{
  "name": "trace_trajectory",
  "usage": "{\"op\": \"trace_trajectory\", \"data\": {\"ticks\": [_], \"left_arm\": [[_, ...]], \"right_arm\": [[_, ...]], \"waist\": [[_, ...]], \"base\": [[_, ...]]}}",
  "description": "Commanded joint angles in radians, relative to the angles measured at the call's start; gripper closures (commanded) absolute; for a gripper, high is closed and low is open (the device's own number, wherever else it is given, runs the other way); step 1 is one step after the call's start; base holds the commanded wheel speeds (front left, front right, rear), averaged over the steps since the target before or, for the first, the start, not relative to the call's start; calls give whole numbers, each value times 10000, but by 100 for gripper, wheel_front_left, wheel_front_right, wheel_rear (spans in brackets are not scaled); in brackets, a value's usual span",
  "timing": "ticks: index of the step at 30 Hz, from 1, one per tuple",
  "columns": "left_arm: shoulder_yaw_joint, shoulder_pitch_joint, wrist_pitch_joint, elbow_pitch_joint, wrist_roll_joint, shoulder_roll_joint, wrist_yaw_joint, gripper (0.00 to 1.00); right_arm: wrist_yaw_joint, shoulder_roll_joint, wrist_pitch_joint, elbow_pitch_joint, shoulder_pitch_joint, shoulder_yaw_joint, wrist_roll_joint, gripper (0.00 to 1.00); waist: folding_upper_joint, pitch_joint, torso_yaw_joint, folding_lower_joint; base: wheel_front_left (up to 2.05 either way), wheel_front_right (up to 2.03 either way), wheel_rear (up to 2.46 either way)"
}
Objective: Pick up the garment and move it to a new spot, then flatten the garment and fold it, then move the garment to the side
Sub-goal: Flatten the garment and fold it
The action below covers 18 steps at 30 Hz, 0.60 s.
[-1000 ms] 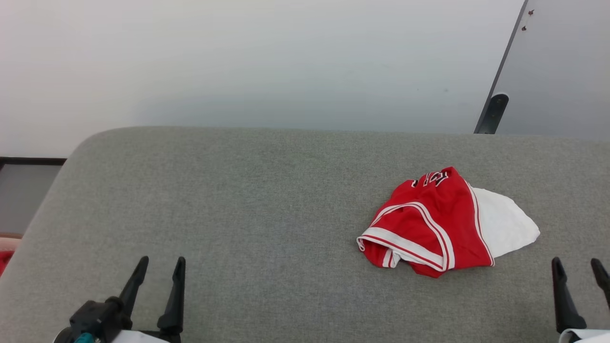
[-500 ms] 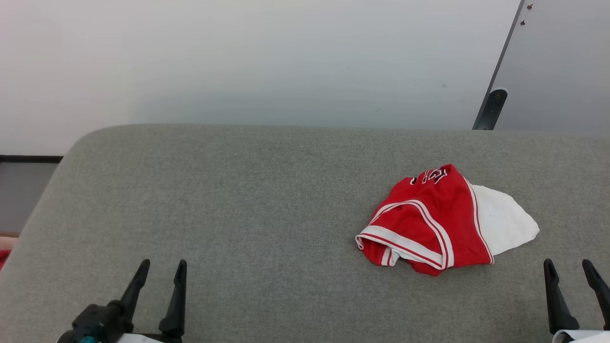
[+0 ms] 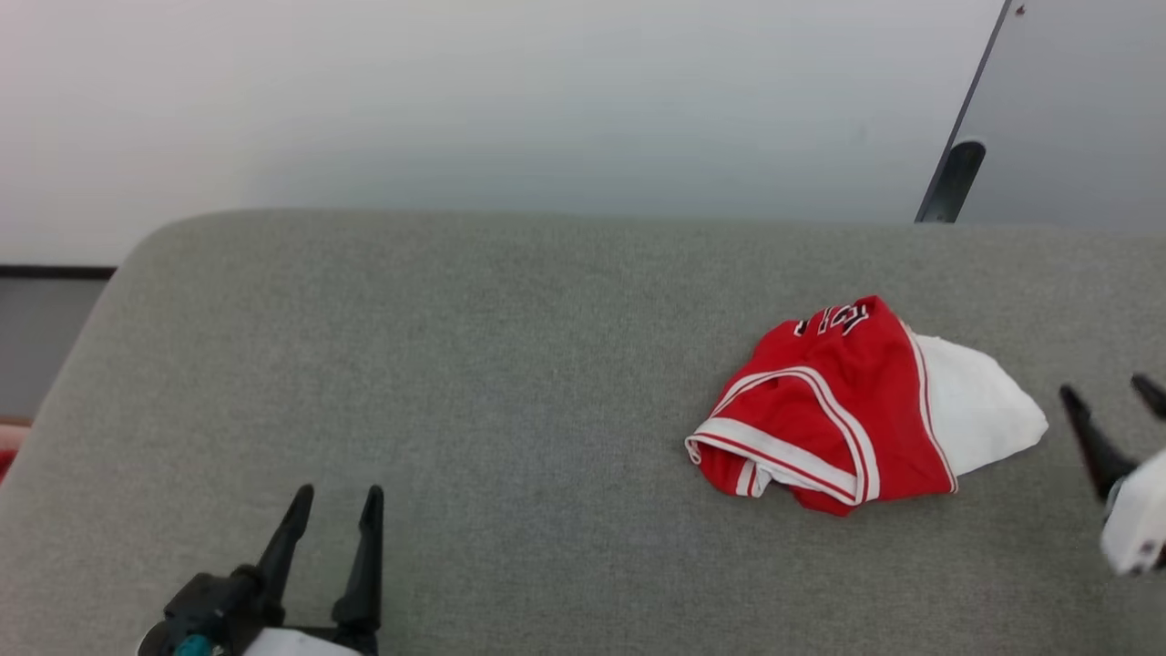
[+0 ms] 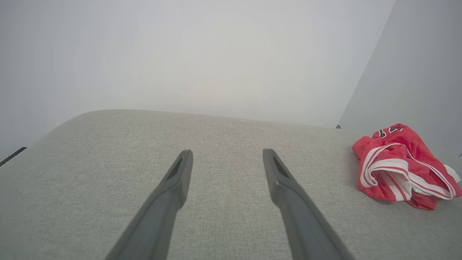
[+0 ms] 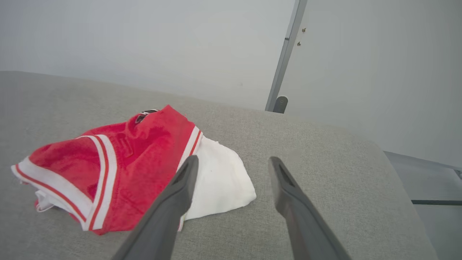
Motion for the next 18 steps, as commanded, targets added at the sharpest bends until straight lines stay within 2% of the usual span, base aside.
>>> {"op": "trace_trajectory", "data": {"ticks": [1, 6, 9, 14, 18], "left_arm": [[-38, -217, -2, -2, 74, -64, -60, 0], [-306, -673, -2, 214, 99, -279, -96, 0], [-442, -998, -2, 305, 128, -341, -127, 0], [-528, -1358, -2, 399, 117, -427, -138, 0], [-582, -1623, -2, 455, 114, -540, -156, 0]], "right_arm": [[-8, -380, 671, 247, -480, 185, 401, 0], [-7, -1541, 2840, 1320, -1967, 1237, 1682, 0], [-8, -2099, 3786, 1931, -2743, 1938, 2333, 0], [-8, -2607, 4447, 2650, -3558, 2664, 2923, 0], [-8, -2836, 4400, 3270, -4252, 3264, 3159, 0]], "waist": [[0, 440, 146, 0], [0, 1075, 446, 0], [0, 1494, 626, 0], [0, 2014, 874, 0], [0, 2431, 1057, 0]], "base": [[0, 0, 0], [0, 0, 0], [0, 0, 0], [0, 0, 0], [0, 0, 0]]}}
